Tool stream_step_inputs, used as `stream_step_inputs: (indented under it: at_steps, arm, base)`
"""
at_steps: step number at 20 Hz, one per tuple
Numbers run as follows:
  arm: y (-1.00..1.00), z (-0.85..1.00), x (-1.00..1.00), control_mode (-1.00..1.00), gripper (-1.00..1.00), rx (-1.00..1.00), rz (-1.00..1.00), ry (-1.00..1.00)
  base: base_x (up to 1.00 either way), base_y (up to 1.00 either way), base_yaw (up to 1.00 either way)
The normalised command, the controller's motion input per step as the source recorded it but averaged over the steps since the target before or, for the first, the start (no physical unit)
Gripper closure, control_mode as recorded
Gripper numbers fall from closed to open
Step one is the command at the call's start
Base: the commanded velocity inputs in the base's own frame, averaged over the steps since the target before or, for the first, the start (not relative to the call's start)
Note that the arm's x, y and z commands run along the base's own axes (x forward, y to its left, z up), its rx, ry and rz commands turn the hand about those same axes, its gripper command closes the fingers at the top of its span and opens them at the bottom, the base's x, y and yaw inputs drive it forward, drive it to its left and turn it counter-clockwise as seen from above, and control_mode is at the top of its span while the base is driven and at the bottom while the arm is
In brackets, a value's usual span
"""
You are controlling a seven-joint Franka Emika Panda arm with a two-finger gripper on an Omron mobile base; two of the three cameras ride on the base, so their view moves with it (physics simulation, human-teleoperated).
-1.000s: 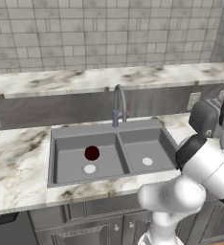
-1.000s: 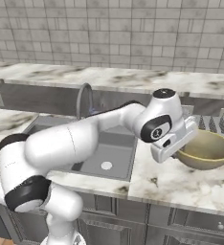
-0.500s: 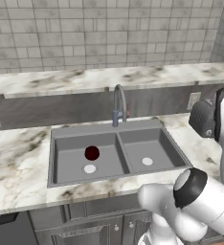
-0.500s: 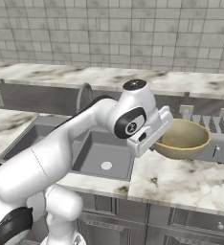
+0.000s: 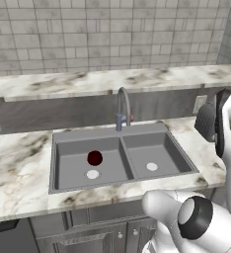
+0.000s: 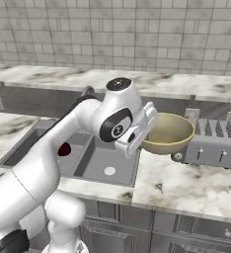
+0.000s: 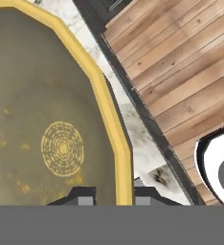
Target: Pick the mug and place it in the sink. Pick the bowl and place it in the open cabinet and then close the cabinet.
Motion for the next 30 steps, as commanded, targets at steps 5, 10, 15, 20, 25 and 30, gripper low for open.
stream_step_inputs:
  at_steps: [5, 10, 15, 20, 25, 30]
  arm:
    - [0.32, 0.38, 0.00, -1.00, 1.00, 0.03, 0.20, 0.06]
    - [0.31, 0.24, -0.05, -1.00, 1.00, 0.06, 0.17, 0.06]
    - [0.46, 0.00, -0.08, -1.00, 1.00, 0.03, 0.07, 0.00]
    - [0.50, 0.00, 0.00, -1.00, 1.00, 0.01, 0.01, -0.02]
    - [0.23, -0.03, -0.01, -1.00, 1.00, 0.00, 0.00, -0.06]
    - [0.10, -0.13, -0.08, 1.00, 1.00, 0.00, 0.00, -0.02]
  base:
    - [0.00, 0.00, 0.00]
    - [0.00, 0.00, 0.00]
    - [0.00, 0.00, 0.00]
    - [0.00, 0.00, 0.00]
    - [0.00, 0.00, 0.00]
    - [-0.49, 0.02, -0.09]
